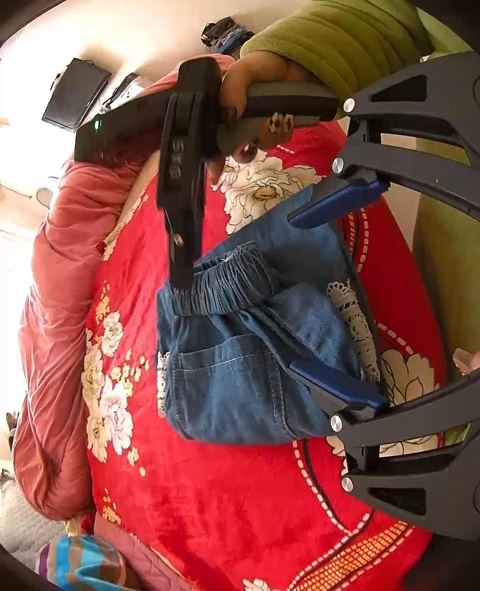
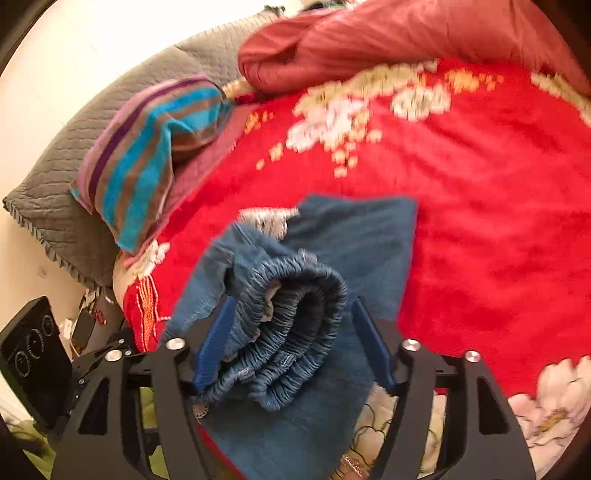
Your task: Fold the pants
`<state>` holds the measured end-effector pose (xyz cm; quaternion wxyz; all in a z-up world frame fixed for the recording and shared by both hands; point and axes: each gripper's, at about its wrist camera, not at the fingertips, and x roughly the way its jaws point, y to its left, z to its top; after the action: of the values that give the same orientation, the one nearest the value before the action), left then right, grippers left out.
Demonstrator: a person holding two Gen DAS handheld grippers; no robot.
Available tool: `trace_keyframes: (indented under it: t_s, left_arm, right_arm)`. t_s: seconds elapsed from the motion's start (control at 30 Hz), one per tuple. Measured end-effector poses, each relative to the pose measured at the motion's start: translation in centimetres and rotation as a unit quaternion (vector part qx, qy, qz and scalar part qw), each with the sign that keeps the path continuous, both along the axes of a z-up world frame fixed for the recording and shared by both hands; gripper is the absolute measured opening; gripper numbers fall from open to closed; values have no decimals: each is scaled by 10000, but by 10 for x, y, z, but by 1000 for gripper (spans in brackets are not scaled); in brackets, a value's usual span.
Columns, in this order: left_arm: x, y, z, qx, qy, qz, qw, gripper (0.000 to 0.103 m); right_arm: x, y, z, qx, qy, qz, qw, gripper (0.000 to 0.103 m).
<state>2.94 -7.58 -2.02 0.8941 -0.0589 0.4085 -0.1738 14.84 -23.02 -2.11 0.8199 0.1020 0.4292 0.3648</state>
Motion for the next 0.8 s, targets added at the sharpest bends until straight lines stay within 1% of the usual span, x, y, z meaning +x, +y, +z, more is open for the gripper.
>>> trace_keyframes:
  t_s: [0.03, 0.13, 0.2, 0.23, 0.27, 0.3, 0.43, 0.5, 0.57, 0.63, 0.67, 0.7, 0.73, 0.77, 0.8]
  left_arm:
    - [-1, 1, 2, 5, -29, 24, 10000, 67]
    - [-4, 2, 7, 44, -81, 68, 9999, 70]
    - [-6, 5, 11, 41, -127, 124, 9998, 74]
    - [-7, 7, 14, 41, -153, 157, 9998, 77]
    - [-7, 11, 16, 31, -184, 204, 9996, 84]
    - [-8, 17, 19, -4, -220, 303, 9993, 88]
    - [-3, 56, 24, -265, -184, 912, 9953, 88]
    - [1, 75, 23, -406, -89, 1208, 9918, 88]
    - [6, 87, 22, -431, 12, 1397, 9893, 87]
    - [14, 94, 20, -362, 135, 1529, 9875, 76]
    - [17, 96, 20, -365, 169, 1540, 9873, 65]
    - [24, 97, 20, -379, 225, 1522, 9874, 52]
    - [27, 97, 19, -391, 272, 1491, 9877, 46]
    - [32, 96, 19, -417, 339, 1432, 9882, 38]
    - [39, 94, 18, -461, 413, 1357, 9888, 33]
  right_arm:
    - [-1, -2, 4, 1, -78, -21, 10000, 75]
    - [-14, -13, 21, -58, -494, -29, 9988, 80]
    - [-22, -18, 29, -144, -736, -4, 9972, 81]
    - [-27, -20, 32, -188, -859, 15, 9961, 85]
    - [-32, -21, 36, -241, -990, 36, 9948, 85]
    - [-36, -23, 38, -287, -1087, 59, 9936, 85]
    - [-61, -18, 46, -690, -1666, 332, 9830, 85]
    - [-73, -11, 45, -899, -1847, 566, 9770, 85]
    - [-86, -3, 44, -1027, -1980, 856, 9710, 85]
    - [-98, 10, 41, -1131, -2066, 1217, 9642, 85]
    - [-103, 16, 39, -1189, -2078, 1383, 9610, 85]
    - [-108, 24, 36, -1258, -2094, 1563, 9570, 85]
    - [-113, 32, 33, -1335, -2113, 1739, 9525, 84]
    - [-117, 39, 30, -1384, -2137, 1885, 9485, 81]
    - [-120, 45, 28, -1413, -2126, 2006, 9458, 72]
